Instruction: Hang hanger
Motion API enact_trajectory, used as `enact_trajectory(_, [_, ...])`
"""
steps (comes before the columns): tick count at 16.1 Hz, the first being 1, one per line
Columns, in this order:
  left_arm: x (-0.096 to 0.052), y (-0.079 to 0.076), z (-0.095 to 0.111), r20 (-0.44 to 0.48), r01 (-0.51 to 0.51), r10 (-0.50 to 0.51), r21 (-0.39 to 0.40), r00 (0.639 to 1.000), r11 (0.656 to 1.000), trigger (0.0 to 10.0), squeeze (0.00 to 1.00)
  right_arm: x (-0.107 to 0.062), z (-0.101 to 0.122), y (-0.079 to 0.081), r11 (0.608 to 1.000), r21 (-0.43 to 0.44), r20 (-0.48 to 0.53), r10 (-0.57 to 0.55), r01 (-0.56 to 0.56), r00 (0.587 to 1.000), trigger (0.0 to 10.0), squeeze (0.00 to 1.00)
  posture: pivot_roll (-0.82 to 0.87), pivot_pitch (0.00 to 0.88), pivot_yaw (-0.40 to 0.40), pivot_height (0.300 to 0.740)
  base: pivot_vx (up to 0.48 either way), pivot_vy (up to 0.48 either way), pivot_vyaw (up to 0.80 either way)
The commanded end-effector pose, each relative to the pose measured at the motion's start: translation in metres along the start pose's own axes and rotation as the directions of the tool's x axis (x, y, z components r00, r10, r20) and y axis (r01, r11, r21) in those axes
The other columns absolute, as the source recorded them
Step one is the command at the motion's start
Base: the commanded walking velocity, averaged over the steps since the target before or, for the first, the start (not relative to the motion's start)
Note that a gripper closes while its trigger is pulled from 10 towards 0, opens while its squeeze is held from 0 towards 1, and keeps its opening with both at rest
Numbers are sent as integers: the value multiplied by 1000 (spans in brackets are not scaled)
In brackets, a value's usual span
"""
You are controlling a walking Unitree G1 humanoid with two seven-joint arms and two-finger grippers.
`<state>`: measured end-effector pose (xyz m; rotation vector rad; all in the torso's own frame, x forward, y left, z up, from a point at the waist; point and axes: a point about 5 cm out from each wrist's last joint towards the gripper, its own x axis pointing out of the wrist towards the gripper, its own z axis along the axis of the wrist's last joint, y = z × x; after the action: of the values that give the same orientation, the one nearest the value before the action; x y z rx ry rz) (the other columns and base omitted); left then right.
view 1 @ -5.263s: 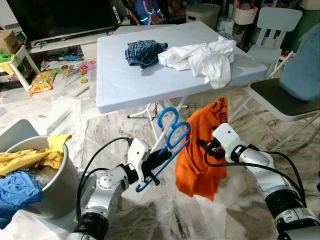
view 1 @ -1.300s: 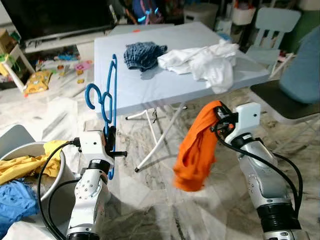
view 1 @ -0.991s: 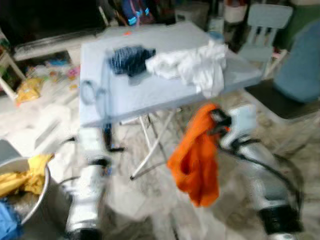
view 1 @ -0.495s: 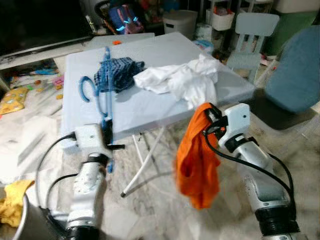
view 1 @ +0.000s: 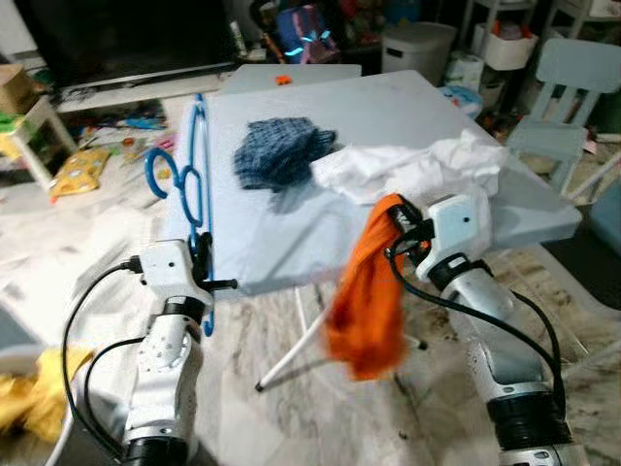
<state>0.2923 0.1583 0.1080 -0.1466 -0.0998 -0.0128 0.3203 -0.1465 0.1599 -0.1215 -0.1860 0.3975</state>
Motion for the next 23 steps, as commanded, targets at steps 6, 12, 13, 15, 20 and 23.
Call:
enact_trajectory(6, [4,-7,2,5,22,-22,-7,1000,1000,10000,0,4,9,-5,1000,-13,34,-24,25,999,10000,0,-202,0,75,740,408,0,0])
enact_trajectory(12, [4,-7,1,-1,-12,12,17,1000,1000,10000,0,4,7,-4,1000,-20,28,-8,9,1000,10000,0,-196,0,68,740,99,0,0])
enact_trajectory(13, [3,-6,1,0,-25,25,27,1000,999,10000,0,5,7,-4,1000,-20,29,-5,5,1000,10000,0,-192,0,67,740,0,0,0])
enact_trajectory(15, [3,-4,1,-5,-41,41,39,999,998,10000,0,9,10,-3,1000,-21,35,13,-12,999,10000,0,-186,0,65,740,0,0,0])
enact_trajectory(20, [-6,-4,-4,-19,-53,54,60,998,997,10000,0,70,55,1,990,-35,125,138,-135,983,10000,0,-163,0,41,740,0,0,0])
enact_trajectory(23, [-7,-7,-3,-13,-60,61,49,998,997,10000,0,100,82,5,983,-60,147,183,-176,972,10000,0,-142,0,21,740,0,0,0])
